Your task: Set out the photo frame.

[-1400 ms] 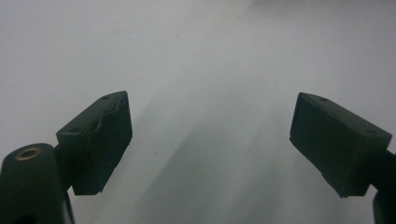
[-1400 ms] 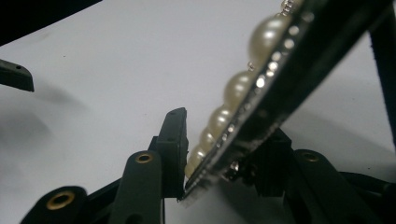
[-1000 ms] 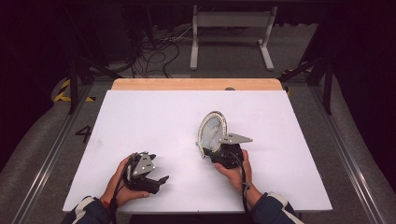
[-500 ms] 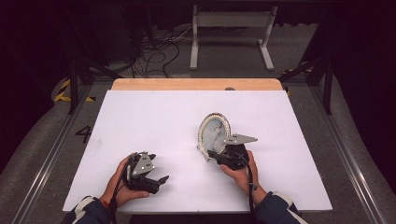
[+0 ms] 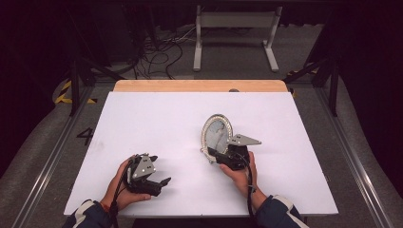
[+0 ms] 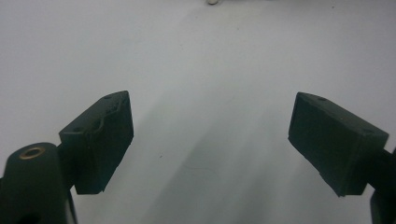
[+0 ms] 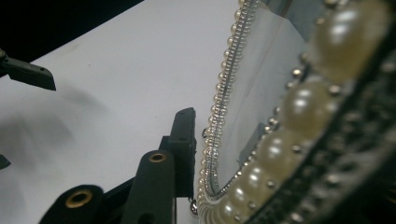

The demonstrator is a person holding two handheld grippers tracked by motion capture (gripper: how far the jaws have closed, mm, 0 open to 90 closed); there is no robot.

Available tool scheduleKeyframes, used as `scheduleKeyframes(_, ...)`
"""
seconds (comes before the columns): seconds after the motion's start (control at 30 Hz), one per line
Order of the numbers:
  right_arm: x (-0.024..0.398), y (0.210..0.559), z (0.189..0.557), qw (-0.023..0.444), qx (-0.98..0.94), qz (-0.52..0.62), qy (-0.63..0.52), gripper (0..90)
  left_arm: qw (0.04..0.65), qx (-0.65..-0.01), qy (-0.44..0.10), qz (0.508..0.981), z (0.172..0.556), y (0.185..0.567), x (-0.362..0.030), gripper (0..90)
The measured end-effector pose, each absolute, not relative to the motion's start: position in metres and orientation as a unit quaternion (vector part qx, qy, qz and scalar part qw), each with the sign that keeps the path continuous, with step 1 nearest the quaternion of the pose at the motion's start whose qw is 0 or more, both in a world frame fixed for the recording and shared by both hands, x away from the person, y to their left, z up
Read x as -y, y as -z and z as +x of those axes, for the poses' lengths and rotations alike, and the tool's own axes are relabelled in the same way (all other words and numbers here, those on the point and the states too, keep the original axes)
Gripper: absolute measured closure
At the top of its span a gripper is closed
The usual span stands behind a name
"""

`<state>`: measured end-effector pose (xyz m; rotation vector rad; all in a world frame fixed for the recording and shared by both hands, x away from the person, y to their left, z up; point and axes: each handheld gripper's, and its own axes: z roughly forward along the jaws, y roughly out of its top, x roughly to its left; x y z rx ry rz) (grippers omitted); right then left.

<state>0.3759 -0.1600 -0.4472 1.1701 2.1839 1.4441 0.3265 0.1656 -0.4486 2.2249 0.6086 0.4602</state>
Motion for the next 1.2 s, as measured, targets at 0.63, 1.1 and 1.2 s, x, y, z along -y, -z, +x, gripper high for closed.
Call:
scheduleKeyframes(0.63,0.170,0.446,0.395,0.073,-0.777,0.376,-0.500,85.0,0.383,-0.243,-0.175,0.874,0.331,0.450,-0.169,13.7)
scheduleKeyframes(1.1,0.177,0.435,0.384,0.114,-0.787,0.366,-0.483,69.9,0.383,-0.248,-0.165,0.875,0.339,0.451,-0.165,13.8)
scheduleKeyframes(1.2,0.181,0.432,0.380,0.124,-0.789,0.364,-0.479,69.0,0.388,-0.250,-0.162,0.872,0.342,0.452,-0.165,13.8)
